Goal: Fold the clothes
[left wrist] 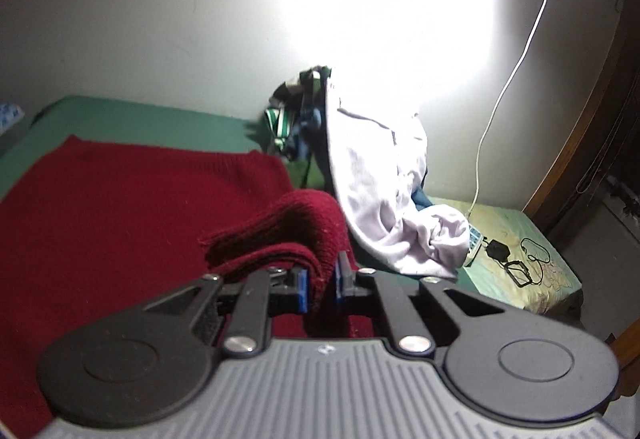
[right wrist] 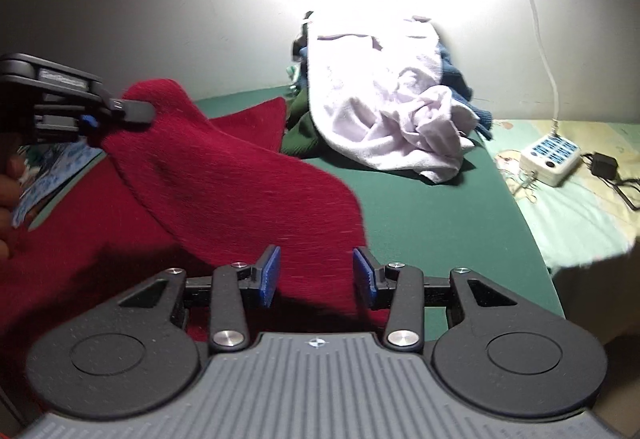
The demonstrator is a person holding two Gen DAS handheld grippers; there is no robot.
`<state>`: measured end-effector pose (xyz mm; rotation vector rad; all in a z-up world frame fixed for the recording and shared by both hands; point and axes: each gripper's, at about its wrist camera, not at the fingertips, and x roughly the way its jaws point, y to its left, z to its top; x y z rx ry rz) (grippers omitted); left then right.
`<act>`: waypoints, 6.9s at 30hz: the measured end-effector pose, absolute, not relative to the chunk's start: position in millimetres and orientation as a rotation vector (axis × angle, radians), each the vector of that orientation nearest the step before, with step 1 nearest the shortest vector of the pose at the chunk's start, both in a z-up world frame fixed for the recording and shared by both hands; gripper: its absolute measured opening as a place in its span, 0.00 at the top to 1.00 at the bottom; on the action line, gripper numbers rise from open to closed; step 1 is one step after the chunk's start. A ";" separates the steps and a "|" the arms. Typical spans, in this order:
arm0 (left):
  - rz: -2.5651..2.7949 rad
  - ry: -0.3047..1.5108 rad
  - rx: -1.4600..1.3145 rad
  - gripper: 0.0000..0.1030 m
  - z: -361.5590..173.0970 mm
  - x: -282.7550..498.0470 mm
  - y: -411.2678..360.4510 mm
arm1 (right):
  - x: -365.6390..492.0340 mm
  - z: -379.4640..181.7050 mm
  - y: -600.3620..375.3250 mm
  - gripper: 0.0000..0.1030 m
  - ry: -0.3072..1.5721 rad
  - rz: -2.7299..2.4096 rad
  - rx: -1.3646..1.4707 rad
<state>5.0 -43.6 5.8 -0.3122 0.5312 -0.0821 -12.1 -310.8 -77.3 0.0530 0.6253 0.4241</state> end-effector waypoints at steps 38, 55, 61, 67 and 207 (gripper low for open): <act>0.195 0.355 -0.107 0.93 80.1 -158.1 125.1 | -113.9 -99.9 -186.8 0.78 0.730 0.439 -0.357; 0.251 0.447 -0.223 0.93 58.2 -191.6 154.9 | -119.6 -97.0 -188.1 0.87 0.743 0.485 -0.487; 0.249 0.487 -0.212 0.93 48.7 -191.8 160.2 | -116.6 -97.2 -190.7 0.88 0.761 0.475 -0.490; 0.268 0.524 -0.257 0.93 34.7 -203.8 170.4 | -116.6 -98.1 -189.2 0.88 0.771 0.466 -0.499; 0.472 0.744 -0.070 0.85 17.8 -166.2 169.0 | -68.1 -71.5 -176.7 0.74 0.968 0.814 -0.225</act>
